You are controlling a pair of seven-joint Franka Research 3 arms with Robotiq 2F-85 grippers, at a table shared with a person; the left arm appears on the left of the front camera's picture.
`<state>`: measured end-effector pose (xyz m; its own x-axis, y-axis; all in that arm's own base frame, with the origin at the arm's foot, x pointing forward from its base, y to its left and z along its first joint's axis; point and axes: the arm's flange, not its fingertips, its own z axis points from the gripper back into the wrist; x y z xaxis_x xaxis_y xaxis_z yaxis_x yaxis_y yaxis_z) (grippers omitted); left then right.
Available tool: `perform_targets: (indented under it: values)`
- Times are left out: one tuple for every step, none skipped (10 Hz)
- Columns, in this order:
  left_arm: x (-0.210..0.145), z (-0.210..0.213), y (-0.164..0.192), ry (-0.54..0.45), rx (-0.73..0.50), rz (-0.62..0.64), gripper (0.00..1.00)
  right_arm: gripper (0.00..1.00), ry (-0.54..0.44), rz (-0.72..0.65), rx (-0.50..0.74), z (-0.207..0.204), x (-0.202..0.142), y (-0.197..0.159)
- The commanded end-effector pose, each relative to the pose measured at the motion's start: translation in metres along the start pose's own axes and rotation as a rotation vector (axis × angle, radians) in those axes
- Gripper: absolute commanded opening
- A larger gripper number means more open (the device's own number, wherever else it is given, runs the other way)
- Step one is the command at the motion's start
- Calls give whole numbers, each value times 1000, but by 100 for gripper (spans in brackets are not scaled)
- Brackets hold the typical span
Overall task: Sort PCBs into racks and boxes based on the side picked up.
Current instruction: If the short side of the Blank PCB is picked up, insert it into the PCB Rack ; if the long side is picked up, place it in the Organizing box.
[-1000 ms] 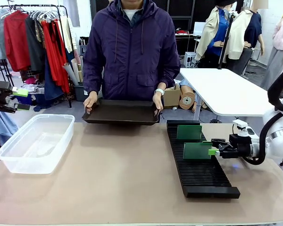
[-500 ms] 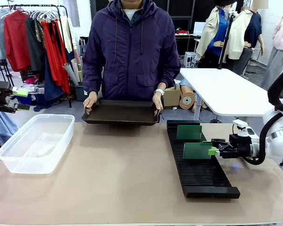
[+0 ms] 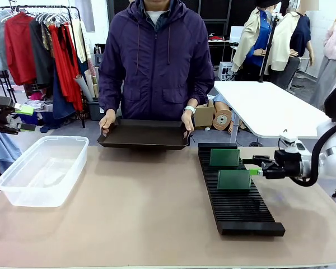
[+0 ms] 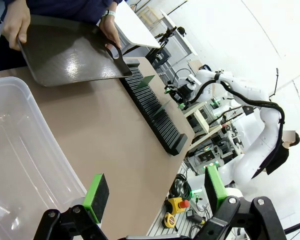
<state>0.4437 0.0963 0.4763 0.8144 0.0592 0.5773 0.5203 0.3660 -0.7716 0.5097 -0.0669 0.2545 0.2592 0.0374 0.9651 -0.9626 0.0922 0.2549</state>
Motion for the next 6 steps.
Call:
perform_targets:
  values:
    - [1, 1, -2, -3, -1, -4, 100, 100, -14, -32, -8, -4, 38, 22]
    - [1, 1, -2, -3, -1, -4, 100, 100, -38, -107, 42, -7, 53, 27]
    - [1, 1, -2, -3, -1, -4, 100, 100, -41, -193, 67, -10, 67, 33]
    - [1, 1, -2, -3, -1, -4, 100, 100, -63, -294, 84, -14, 81, 41]
    - [1, 1, -2, -3, -1, -4, 100, 100, -54, -395, 94, -17, 96, 50]
    - [1, 1, -2, -3, -1, -4, 100, 100, -31, -493, 98, -19, 109, 59]
